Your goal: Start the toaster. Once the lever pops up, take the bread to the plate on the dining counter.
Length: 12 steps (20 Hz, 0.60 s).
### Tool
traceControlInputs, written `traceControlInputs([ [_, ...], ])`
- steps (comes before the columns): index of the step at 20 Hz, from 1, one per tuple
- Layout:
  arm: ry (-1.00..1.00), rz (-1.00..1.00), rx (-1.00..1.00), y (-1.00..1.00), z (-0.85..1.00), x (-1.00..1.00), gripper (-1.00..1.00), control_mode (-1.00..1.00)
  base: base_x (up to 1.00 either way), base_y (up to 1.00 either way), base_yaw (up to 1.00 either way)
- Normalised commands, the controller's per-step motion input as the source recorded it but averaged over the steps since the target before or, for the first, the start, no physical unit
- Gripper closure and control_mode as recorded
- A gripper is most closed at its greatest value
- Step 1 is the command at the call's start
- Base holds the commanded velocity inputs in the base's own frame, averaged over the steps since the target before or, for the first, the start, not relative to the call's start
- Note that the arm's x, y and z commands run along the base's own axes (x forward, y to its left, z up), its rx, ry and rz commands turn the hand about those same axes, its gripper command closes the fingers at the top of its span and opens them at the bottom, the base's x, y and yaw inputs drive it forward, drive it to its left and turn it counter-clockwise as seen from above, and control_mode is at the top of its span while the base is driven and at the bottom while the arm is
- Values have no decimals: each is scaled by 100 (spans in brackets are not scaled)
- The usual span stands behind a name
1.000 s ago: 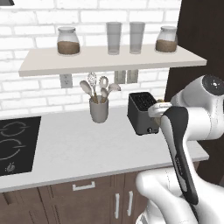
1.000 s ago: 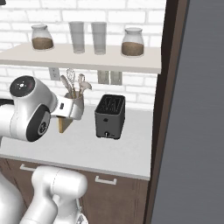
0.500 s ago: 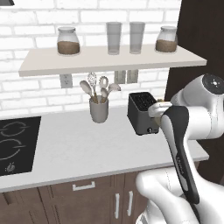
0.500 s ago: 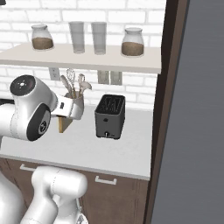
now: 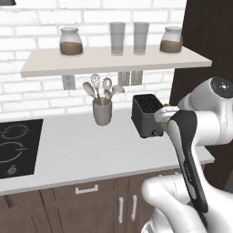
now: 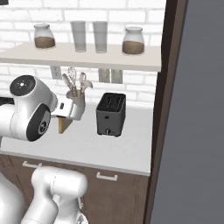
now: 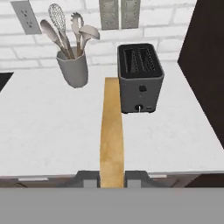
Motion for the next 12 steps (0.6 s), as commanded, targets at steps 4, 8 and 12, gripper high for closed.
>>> traceControlInputs([
  [4,0,0,0,0,0,0,100,100,-100,0,6],
  [8,0,0,0,0,0,0,100,100,-80,4,38],
  [12,0,0,0,0,0,0,100,100,-36,16,78],
])
